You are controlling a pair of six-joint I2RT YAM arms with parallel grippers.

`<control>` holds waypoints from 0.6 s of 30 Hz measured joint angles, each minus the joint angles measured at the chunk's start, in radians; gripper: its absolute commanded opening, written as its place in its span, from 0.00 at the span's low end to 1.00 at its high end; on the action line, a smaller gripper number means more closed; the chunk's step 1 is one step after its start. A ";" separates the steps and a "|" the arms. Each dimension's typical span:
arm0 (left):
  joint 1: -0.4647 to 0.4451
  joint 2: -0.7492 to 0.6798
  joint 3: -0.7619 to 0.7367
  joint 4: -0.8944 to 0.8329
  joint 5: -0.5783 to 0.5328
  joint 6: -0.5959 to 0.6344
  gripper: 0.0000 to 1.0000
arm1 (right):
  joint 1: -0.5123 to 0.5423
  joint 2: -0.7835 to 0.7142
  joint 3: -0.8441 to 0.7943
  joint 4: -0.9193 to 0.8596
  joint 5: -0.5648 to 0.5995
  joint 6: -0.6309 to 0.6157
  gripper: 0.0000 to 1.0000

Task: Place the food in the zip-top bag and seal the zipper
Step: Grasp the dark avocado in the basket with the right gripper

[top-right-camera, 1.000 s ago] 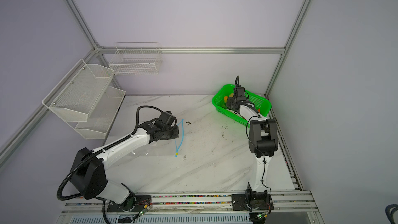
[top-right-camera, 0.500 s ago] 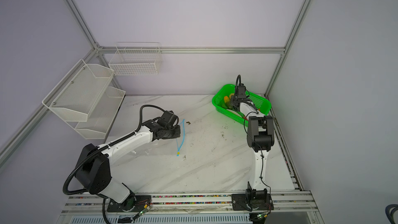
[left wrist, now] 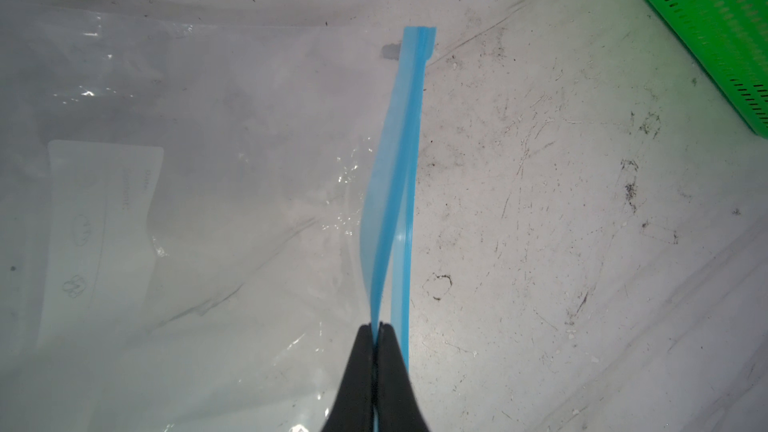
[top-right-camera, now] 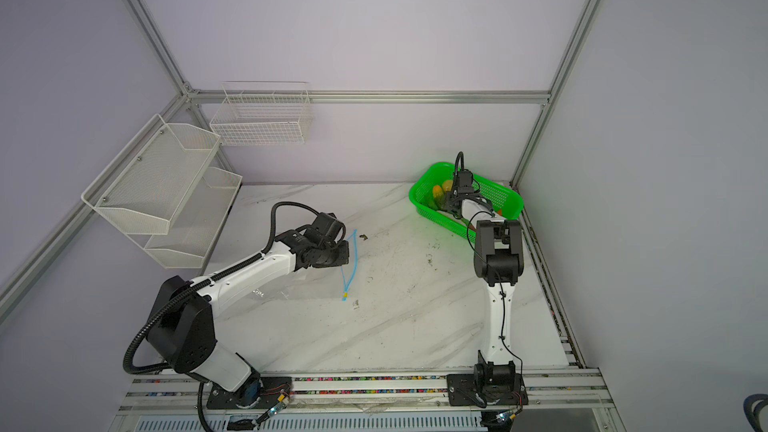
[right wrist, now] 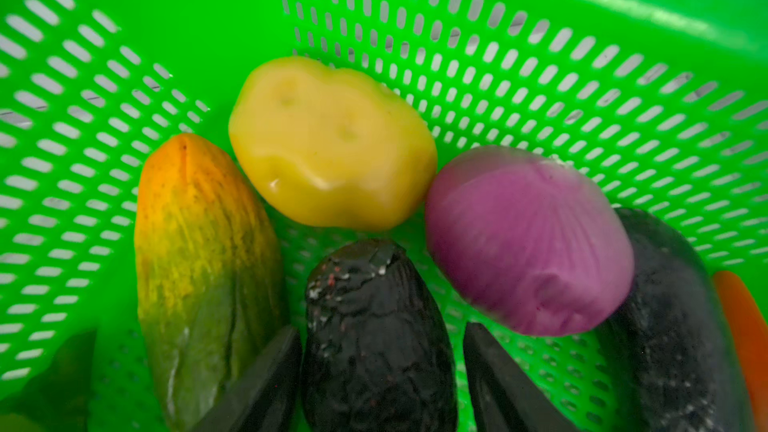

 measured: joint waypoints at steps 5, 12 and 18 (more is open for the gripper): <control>0.000 0.000 0.002 0.000 0.004 0.000 0.00 | -0.002 0.039 0.032 -0.010 -0.010 -0.001 0.62; 0.000 0.006 0.002 0.000 0.005 0.000 0.00 | -0.002 0.053 0.048 -0.013 -0.015 -0.011 0.54; 0.000 0.020 0.018 -0.007 0.008 0.003 0.00 | -0.002 0.053 0.043 -0.010 -0.026 -0.016 0.49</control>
